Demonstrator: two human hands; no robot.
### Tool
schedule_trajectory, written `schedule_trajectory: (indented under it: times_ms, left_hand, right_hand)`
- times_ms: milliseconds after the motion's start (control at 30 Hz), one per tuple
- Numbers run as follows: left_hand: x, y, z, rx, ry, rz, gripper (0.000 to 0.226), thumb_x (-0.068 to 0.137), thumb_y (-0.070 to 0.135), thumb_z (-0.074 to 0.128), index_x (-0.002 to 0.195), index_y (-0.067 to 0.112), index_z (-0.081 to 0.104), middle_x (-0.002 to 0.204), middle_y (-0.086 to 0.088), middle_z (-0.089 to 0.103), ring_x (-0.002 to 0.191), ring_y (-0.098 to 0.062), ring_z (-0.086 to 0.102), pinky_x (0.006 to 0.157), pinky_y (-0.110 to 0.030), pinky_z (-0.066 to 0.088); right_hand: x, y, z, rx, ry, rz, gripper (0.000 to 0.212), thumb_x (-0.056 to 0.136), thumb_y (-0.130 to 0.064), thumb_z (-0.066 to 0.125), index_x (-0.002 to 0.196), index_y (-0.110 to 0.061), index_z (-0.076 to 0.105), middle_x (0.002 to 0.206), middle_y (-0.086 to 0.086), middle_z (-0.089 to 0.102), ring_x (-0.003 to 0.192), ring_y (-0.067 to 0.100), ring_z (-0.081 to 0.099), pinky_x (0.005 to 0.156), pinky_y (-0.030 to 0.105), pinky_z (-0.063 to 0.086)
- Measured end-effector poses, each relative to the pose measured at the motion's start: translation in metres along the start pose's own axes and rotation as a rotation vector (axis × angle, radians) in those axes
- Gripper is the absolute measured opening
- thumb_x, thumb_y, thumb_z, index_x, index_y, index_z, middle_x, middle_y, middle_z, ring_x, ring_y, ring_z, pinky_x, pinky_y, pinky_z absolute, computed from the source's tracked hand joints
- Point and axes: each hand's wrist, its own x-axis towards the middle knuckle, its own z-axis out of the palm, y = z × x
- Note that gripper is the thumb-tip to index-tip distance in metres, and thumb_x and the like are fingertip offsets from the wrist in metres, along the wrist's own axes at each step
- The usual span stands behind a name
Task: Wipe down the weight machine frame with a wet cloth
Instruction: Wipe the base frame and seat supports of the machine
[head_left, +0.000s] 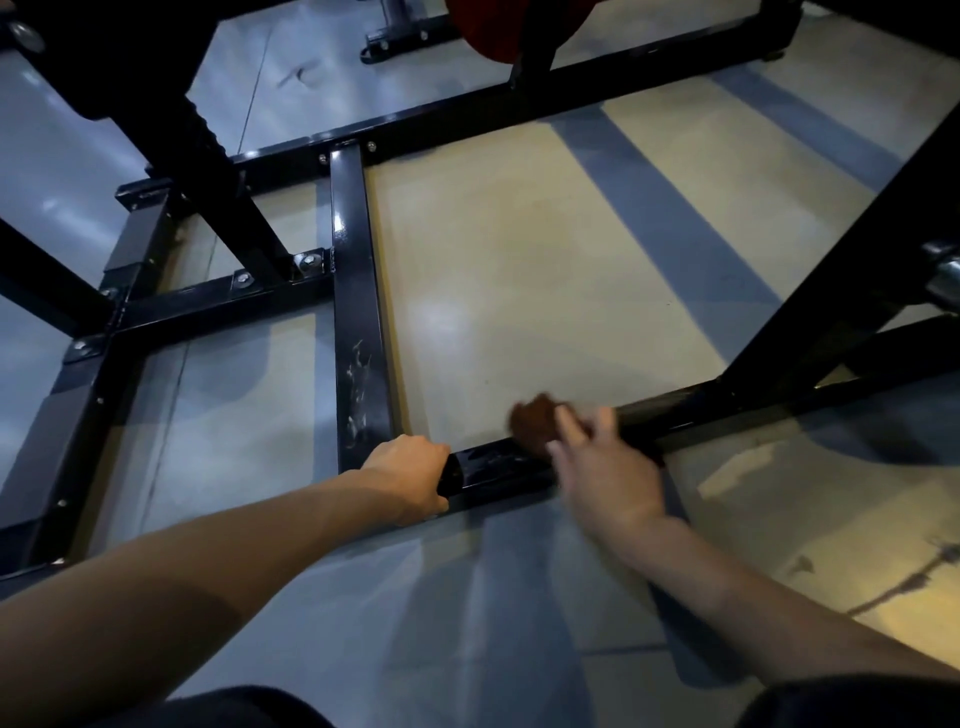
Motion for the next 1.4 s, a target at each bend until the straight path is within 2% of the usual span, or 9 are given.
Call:
schedule_trajectory:
  times_ms: [133, 300, 467, 700, 800, 967, 1100, 1267, 1400]
  left_hand:
    - [-0.001, -0.002, 0.002, 0.016, 0.028, 0.013, 0.031, 0.091, 0.041, 0.068, 0.109, 0.02, 0.054, 0.107, -0.004, 0.065, 0.098, -0.026, 0.063, 0.077, -0.036, 0.052]
    - [-0.002, -0.008, 0.007, -0.022, 0.036, 0.019, 0.036, 0.092, 0.044, 0.068, 0.117, 0.021, 0.058, 0.107, -0.002, 0.066, 0.096, -0.023, 0.063, 0.078, -0.036, 0.054]
    - [0.0, -0.003, 0.003, -0.015, 0.031, 0.009, 0.035, 0.091, 0.04, 0.07, 0.118, 0.019, 0.059, 0.108, -0.004, 0.067, 0.097, -0.025, 0.064, 0.078, -0.036, 0.054]
    - [-0.002, -0.006, 0.003, -0.059, 0.039, 0.002, 0.035, 0.089, 0.04, 0.071, 0.117, 0.022, 0.061, 0.104, -0.001, 0.066, 0.093, -0.022, 0.063, 0.074, -0.033, 0.051]
    - [-0.003, -0.008, 0.003, -0.054, 0.056, 0.014, 0.034, 0.088, 0.041, 0.07, 0.117, 0.024, 0.063, 0.103, 0.001, 0.067, 0.094, -0.021, 0.064, 0.075, -0.034, 0.053]
    - [-0.001, -0.01, 0.005, -0.042, 0.046, 0.016, 0.038, 0.09, 0.044, 0.069, 0.122, 0.024, 0.062, 0.107, 0.0, 0.068, 0.098, -0.023, 0.065, 0.079, -0.037, 0.055]
    - [-0.001, -0.006, 0.005, -0.036, 0.05, 0.006, 0.036, 0.092, 0.042, 0.068, 0.121, 0.023, 0.061, 0.107, -0.001, 0.068, 0.096, -0.024, 0.065, 0.075, -0.034, 0.051]
    - [-0.003, -0.003, 0.004, -0.054, 0.044, -0.019, 0.033, 0.09, 0.041, 0.07, 0.117, 0.022, 0.061, 0.101, 0.001, 0.064, 0.088, -0.022, 0.059, 0.071, -0.034, 0.046]
    - [-0.006, -0.003, 0.003, -0.114, 0.025, -0.046, 0.038, 0.088, 0.049, 0.069, 0.115, 0.025, 0.059, 0.108, 0.002, 0.065, 0.094, -0.022, 0.063, 0.074, -0.035, 0.052]
  right_hand:
    - [-0.001, -0.026, 0.006, 0.009, -0.108, -0.192, 0.052, 0.108, -0.05, 0.037, 0.157, -0.036, 0.034, 0.144, 0.0, 0.039, 0.101, 0.03, 0.067, 0.078, 0.039, 0.05]
    - [0.005, 0.076, 0.004, 0.194, 0.28, 0.169, 0.045, 0.1, -0.045, 0.05, 0.143, -0.033, 0.058, 0.125, 0.004, 0.05, 0.085, 0.037, 0.067, 0.072, 0.043, 0.055]
    - [0.009, 0.107, -0.019, 0.189, 0.3, 0.426, 0.046, 0.106, -0.038, 0.047, 0.146, -0.018, 0.056, 0.128, 0.016, 0.045, 0.093, 0.042, 0.062, 0.083, 0.048, 0.051]
    - [-0.009, -0.014, -0.002, 0.083, -0.125, -0.043, 0.05, 0.107, -0.047, 0.038, 0.155, -0.032, 0.034, 0.131, 0.001, 0.031, 0.087, 0.029, 0.064, 0.076, 0.036, 0.051]
    - [-0.007, -0.008, 0.001, 0.058, -0.124, -0.113, 0.048, 0.108, -0.048, 0.038, 0.155, -0.039, 0.035, 0.137, -0.005, 0.035, 0.096, 0.026, 0.065, 0.077, 0.036, 0.051]
    - [0.002, 0.092, -0.009, 0.239, 0.277, 0.267, 0.044, 0.103, -0.037, 0.051, 0.146, -0.028, 0.057, 0.125, 0.008, 0.046, 0.09, 0.038, 0.064, 0.08, 0.045, 0.052]
    - [0.011, 0.11, -0.029, 0.271, 0.272, 0.495, 0.045, 0.106, -0.034, 0.05, 0.148, -0.02, 0.055, 0.131, 0.017, 0.045, 0.098, 0.042, 0.062, 0.09, 0.045, 0.049]
    - [-0.004, 0.033, -0.007, 0.271, 0.082, 0.204, 0.046, 0.103, -0.04, 0.052, 0.148, -0.029, 0.053, 0.118, 0.004, 0.039, 0.085, 0.035, 0.062, 0.08, 0.042, 0.053]
    - [-0.004, -0.01, -0.006, 0.548, -0.128, 0.072, 0.039, 0.106, -0.038, 0.052, 0.142, -0.029, 0.06, 0.122, 0.0, 0.052, 0.102, 0.022, 0.065, 0.091, 0.028, 0.048]
